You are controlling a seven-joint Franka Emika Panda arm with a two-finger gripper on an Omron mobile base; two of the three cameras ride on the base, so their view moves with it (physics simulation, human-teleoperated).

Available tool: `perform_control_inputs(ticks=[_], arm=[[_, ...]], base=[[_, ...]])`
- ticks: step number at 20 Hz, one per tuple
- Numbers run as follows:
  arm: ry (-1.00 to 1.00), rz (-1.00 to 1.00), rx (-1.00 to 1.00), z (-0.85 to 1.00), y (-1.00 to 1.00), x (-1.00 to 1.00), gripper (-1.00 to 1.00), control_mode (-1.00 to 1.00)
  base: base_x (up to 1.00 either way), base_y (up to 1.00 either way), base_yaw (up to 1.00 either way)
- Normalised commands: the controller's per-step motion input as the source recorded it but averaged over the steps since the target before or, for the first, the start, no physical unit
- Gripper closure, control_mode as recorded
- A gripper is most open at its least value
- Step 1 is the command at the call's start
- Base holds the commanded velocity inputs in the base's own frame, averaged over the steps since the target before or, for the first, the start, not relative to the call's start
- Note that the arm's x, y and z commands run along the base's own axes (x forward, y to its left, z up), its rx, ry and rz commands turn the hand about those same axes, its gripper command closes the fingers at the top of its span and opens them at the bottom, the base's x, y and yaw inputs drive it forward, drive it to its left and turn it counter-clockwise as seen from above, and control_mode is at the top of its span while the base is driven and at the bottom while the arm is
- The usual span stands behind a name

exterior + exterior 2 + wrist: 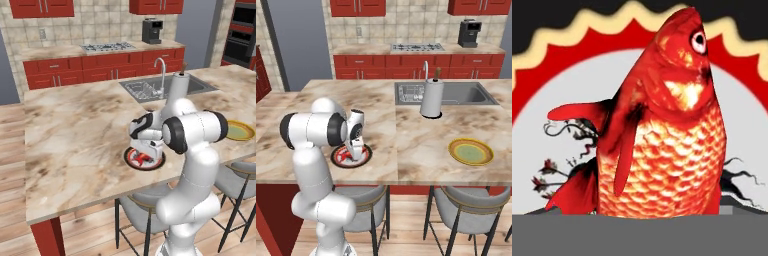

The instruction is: Transport the fish and garlic to the fridge. Place the fish on the rack containing meat and place the garlic on the rack containing the vegetable, ensuring meats and vegetables are on different racks.

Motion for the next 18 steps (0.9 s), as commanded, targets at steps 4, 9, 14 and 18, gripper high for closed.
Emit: perform_control_inputs(ticks=[4,9,14,18], arm=[[0.01,0.0,-0.01,-0.65,0.14,0.0,1.0,-1.0],[0.0,-0.01,-0.02,-0.21,0.06,0.0,1.0,-1.0],[-0.1,0.01,0.01,0.3,0.0,-0.29,1.0,-1.0],[-0.18,0.12,0.0,0.99,-0.01,-0.75,1.0,-1.0]], base=[[0.0,0.0,0.0],[0.0,0.0,0.0],[0.0,0.0,0.0],[0.0,0.0,0.0]])
